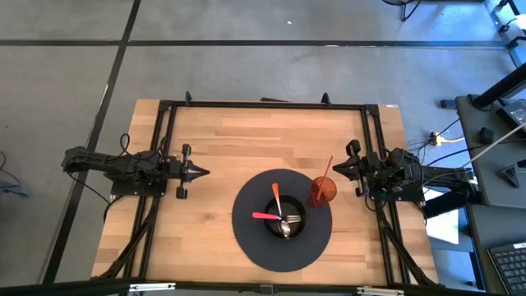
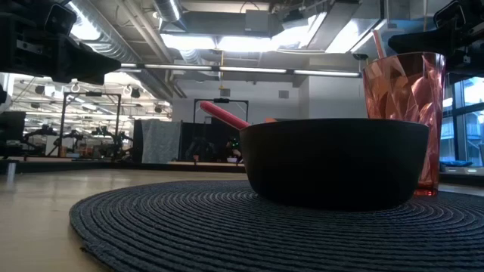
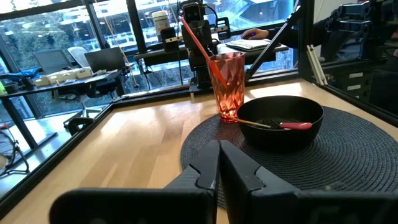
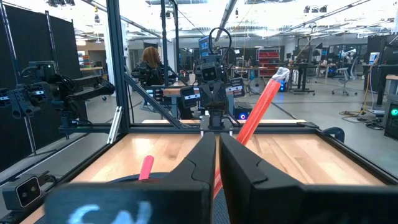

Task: Pick & Place Utensil
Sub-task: Return to Home Position

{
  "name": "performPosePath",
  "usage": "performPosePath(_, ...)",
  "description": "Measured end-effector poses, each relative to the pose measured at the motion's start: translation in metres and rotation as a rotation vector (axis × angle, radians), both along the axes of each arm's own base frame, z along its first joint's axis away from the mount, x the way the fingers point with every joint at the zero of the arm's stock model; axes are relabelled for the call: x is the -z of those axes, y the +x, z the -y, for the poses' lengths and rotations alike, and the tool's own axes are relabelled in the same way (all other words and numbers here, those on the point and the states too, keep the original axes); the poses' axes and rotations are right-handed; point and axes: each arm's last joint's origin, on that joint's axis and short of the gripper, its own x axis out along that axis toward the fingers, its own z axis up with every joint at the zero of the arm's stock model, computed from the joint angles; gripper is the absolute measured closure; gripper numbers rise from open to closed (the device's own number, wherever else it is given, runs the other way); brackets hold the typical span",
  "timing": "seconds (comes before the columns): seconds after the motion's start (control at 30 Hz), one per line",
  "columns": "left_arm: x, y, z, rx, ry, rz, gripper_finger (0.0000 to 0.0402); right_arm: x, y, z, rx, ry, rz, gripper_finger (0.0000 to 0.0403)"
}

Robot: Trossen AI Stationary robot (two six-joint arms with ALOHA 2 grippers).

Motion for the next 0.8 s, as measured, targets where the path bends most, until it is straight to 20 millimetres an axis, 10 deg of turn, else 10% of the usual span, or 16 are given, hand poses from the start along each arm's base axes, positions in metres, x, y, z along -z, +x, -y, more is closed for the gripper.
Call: performPosePath(0.8,0.0,0.0,0.0,0.0,0.0,0.0,0.0395,0.0,0.0,0.0,0.0,0.0,0.0,0.0379)
